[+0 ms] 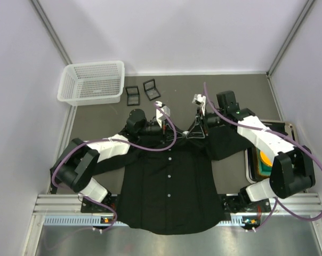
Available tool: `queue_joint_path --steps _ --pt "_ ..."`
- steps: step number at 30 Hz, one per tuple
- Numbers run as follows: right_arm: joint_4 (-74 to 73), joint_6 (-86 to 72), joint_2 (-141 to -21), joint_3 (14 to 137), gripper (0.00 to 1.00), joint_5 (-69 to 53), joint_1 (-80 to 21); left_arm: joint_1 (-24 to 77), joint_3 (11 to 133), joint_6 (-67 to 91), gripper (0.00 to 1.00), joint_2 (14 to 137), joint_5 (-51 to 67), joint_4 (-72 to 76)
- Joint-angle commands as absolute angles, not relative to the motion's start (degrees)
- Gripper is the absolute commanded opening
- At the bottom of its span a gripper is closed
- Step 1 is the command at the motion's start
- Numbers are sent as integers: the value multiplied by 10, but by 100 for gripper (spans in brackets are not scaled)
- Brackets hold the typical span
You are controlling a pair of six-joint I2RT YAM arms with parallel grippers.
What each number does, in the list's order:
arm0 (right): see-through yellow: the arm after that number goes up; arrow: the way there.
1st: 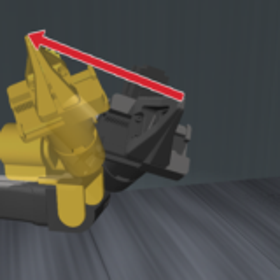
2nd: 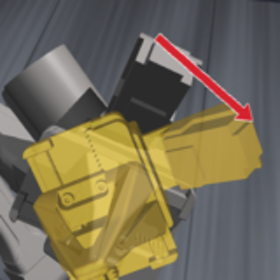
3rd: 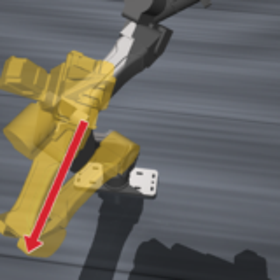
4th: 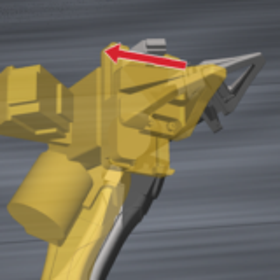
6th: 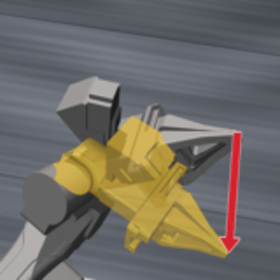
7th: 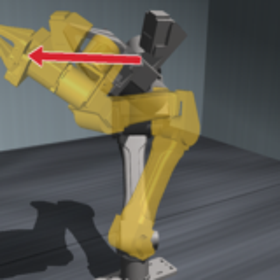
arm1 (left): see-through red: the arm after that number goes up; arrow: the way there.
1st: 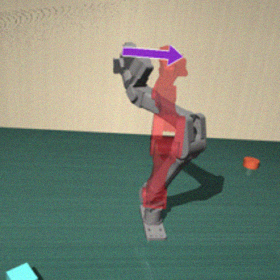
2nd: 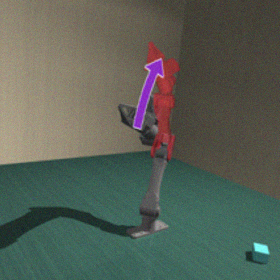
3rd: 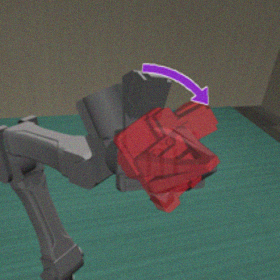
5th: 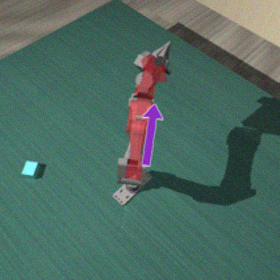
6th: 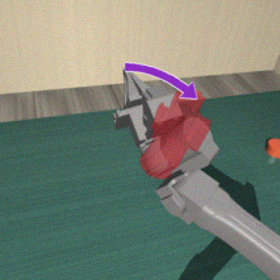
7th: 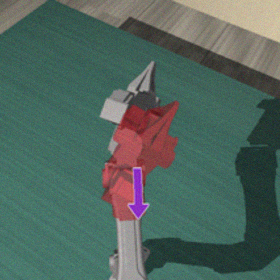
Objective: Pin the brooch onto the clothing
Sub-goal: Pin the brooch to the clothes.
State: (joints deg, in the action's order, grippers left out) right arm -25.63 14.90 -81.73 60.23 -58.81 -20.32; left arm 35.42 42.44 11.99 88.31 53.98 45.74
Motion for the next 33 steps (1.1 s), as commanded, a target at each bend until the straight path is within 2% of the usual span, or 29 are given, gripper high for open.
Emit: queue_joint_path --steps 1,8,17,23,29,33 --pt "-155 200 -789 593 35 -537 -191 385 443 156 0 877 645 529" --pt "-126 207 -769 574 40 -526 -191 382 445 167 0 881 647 533" --pt "-91 178 -760 565 39 -545 -192 382 453 171 0 889 655 532" --pt "-57 200 -734 538 41 -555 -192 382 455 177 0 892 661 536" --pt "-25 213 -710 512 48 -536 -193 382 453 176 0 891 659 533" --pt "-22 212 -713 512 47 -543 -195 382 454 176 0 892 659 532"
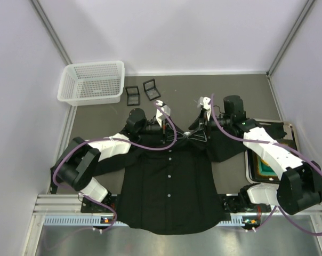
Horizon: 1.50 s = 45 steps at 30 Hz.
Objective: Pin the brooch onto the clothing
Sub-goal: Pin the brooch to the clothes.
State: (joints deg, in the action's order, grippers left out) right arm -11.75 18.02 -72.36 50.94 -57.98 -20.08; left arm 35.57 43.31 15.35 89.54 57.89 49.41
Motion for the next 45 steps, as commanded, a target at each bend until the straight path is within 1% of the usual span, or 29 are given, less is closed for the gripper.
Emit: queue_joint_path --steps 1,2,4,5,7,8,11,13,15,16,19,22,26,34,45 --pt "-18 214 -713 512 46 -552 -194 382 455 176 0 892 660 532" --pt "-18 213 -715 512 41 -557 -195 382 455 176 0 893 661 531" --pt "-13 212 -717 513 37 -573 -196 382 455 177 0 894 662 532" --pt "-14 211 -720 514 31 -578 -196 382 455 177 0 894 661 532" --pt "-13 208 -724 517 27 -586 -196 382 455 176 0 893 660 533" --pt "-17 207 -728 518 22 -590 -196 382 454 175 0 893 659 533" --pt "-29 196 -737 526 17 -608 -196 382 454 169 0 890 658 531" --pt "-48 200 -744 539 17 -621 -198 382 454 163 0 890 660 531" --pt "-79 209 -755 552 14 -621 -201 382 455 159 0 889 660 531" --pt "-85 211 -759 555 11 -621 -201 382 454 156 0 889 659 530" --pt "-108 210 -773 568 8 -620 -203 384 454 151 0 887 660 530" --pt "-116 201 -780 576 1 -615 -203 383 453 144 0 882 659 528" --pt "-118 182 -787 580 0 -609 -199 382 442 141 0 873 650 527" --pt "-114 178 -783 570 0 -656 -164 362 427 171 0 864 640 530" --pt "-77 164 -762 547 0 -671 -157 347 423 197 0 867 631 533"
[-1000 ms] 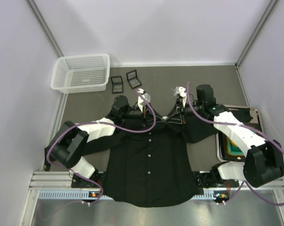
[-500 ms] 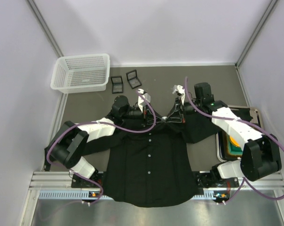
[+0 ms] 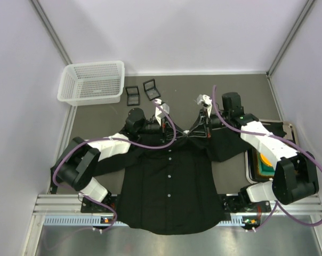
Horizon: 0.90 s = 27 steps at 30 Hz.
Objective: Pin the brooch onto the clothing
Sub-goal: Pin the brooch to the clothes.
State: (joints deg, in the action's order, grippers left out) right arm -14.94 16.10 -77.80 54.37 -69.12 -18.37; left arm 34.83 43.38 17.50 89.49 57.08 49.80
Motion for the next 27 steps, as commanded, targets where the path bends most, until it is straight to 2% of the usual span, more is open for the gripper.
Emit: queue_joint_path --steps 1,14,19,23,27 --pt "-73 163 -759 546 0 -671 -156 346 422 199 0 867 629 533" --pt "-26 134 -742 519 0 -667 -149 330 414 235 0 873 618 548" --pt "-18 126 -735 511 3 -658 -149 327 416 245 0 875 613 552" --pt "-11 113 -732 503 9 -631 -149 325 418 248 0 878 610 554" --pt "32 38 -727 493 11 -588 -149 326 424 249 0 881 601 553"
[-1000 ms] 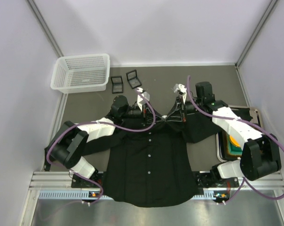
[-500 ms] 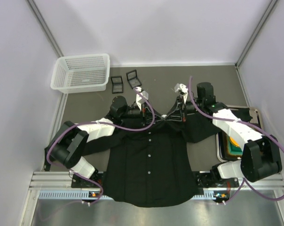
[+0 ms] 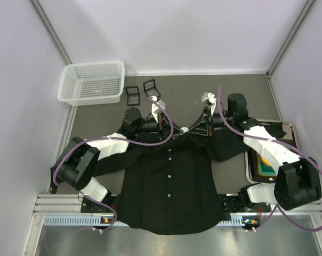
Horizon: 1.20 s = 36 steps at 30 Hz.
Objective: Pin the brooch onto the clothing
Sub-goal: Pin the brooch to the clothes.
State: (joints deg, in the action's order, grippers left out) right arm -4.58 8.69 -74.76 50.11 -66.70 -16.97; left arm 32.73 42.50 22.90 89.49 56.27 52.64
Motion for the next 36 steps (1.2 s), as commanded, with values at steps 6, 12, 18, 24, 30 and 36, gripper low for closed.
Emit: queue_joint_path --steps 6,12,18,24,30,36 --pt "74 4 -727 483 13 -606 -152 328 427 251 0 884 595 553" --pt "15 108 -700 479 34 -639 -160 328 428 258 0 888 599 560" --pt "-97 246 -685 495 53 -658 -158 328 436 266 0 902 620 577" --pt "-113 301 -657 492 77 -670 -158 329 440 253 0 904 647 588" --pt "-120 294 -658 509 91 -719 -160 330 443 248 0 904 657 599" --pt "-110 267 -684 513 78 -725 -183 338 447 253 0 903 663 611"
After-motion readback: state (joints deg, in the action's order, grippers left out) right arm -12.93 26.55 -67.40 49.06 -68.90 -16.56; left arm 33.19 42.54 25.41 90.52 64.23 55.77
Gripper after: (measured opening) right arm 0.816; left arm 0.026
